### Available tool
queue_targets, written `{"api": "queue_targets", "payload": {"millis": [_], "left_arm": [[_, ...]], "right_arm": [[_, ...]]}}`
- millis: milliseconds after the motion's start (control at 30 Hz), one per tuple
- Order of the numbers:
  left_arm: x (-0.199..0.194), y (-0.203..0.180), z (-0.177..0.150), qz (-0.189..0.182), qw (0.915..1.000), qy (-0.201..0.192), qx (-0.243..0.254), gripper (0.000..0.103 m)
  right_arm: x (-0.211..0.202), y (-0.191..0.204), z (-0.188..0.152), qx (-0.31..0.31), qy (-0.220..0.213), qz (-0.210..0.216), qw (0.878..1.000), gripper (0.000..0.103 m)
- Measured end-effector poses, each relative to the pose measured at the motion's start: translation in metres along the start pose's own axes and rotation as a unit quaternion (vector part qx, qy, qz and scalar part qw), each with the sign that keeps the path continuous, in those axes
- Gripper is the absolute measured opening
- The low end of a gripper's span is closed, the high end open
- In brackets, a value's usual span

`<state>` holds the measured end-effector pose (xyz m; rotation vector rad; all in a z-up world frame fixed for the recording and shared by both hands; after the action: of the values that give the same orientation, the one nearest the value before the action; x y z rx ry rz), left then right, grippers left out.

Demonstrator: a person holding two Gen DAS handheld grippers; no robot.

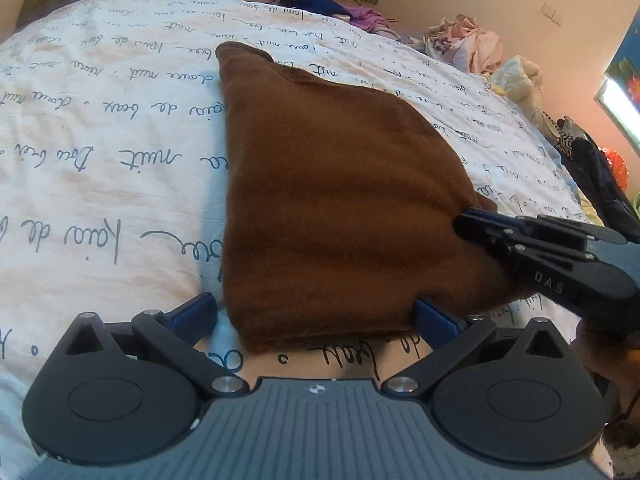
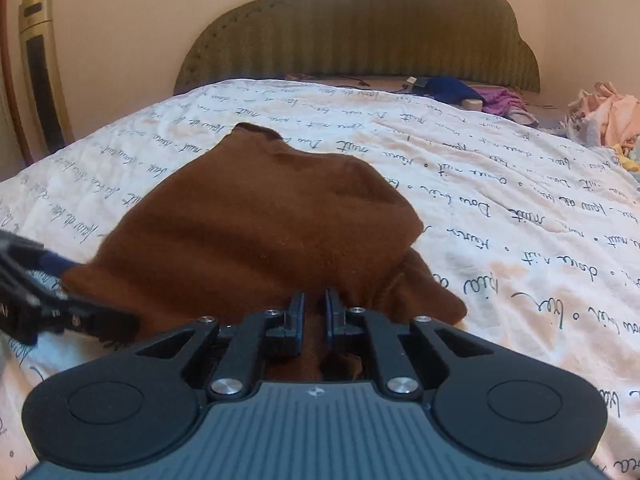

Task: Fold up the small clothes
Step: 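Withdraw both grippers from the folded sweater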

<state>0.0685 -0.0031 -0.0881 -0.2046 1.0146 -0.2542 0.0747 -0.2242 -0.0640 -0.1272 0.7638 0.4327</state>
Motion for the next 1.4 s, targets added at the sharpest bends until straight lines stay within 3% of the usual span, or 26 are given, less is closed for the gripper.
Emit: {"api": "queue_targets", "payload": {"millis": [167,267,367,433,467,500,533,567,767,900,1100,1400], "left_arm": [[-0.003,0.002,-0.003,0.004,1.0,-0.002,0.003,0.103],[-0.002,-0.002,-0.004,0.015,0.9998,-0.002,0.015,0.103],[-0.004,-0.007,-0.008,0.024,0.9995,0.0,0.021,0.103],[-0.008,-0.006,-0.012,0.029,0.9994,-0.002,0.019,0.103],[-0.011,-0.006,-0.014,0.03,0.9994,-0.005,0.018,0.103],[-0.014,-0.005,-0.016,0.031,0.9993,-0.006,0.018,0.103],[-0.016,-0.006,-0.018,0.034,0.9992,-0.007,0.019,0.103],[-0.019,-0.005,-0.021,0.039,0.999,-0.007,0.02,0.103],[-0.031,0.008,-0.041,0.096,0.9952,-0.012,0.017,0.103],[-0.03,0.008,-0.049,0.111,0.9932,-0.023,0.025,0.103],[-0.016,-0.015,-0.056,0.194,0.9787,-0.058,0.036,0.103],[-0.018,-0.015,-0.059,0.19,0.9791,-0.07,0.018,0.103]], "right_arm": [[-0.027,0.017,-0.004,-0.002,-0.022,0.004,1.0,0.01],[-0.013,0.015,-0.018,-0.008,0.001,-0.016,1.0,0.009],[-0.02,0.005,-0.021,0.034,-0.014,0.002,0.999,0.01],[-0.034,0.01,-0.02,0.035,-0.02,-0.017,0.999,0.016],[-0.042,0.013,-0.022,0.039,-0.022,-0.026,0.999,0.04],[-0.049,0.015,-0.025,0.048,-0.024,-0.024,0.998,0.079],[-0.055,0.016,-0.029,0.061,-0.026,-0.013,0.998,0.096],[-0.063,0.019,-0.036,0.07,-0.035,-0.004,0.997,0.102],[-0.064,0.03,-0.062,0.102,-0.01,-0.012,0.995,0.102],[-0.047,0.034,-0.066,0.11,0.009,-0.012,0.994,0.102],[-0.022,0.048,-0.068,0.09,0.032,-0.032,0.995,0.103],[-0.022,0.052,-0.072,0.08,0.025,-0.04,0.996,0.103]]}}
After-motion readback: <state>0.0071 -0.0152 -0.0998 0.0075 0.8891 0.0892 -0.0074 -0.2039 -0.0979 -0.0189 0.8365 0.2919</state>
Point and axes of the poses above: each gripper's, at about its wrist camera, not at the fingertips, and x roughly the way its jaws point, y to its left, z to its top, the point moved 1 cm from there along x, roughly the way its jaws point, and after that the axes turned 6 degrees about y, right-handed, at the moved point
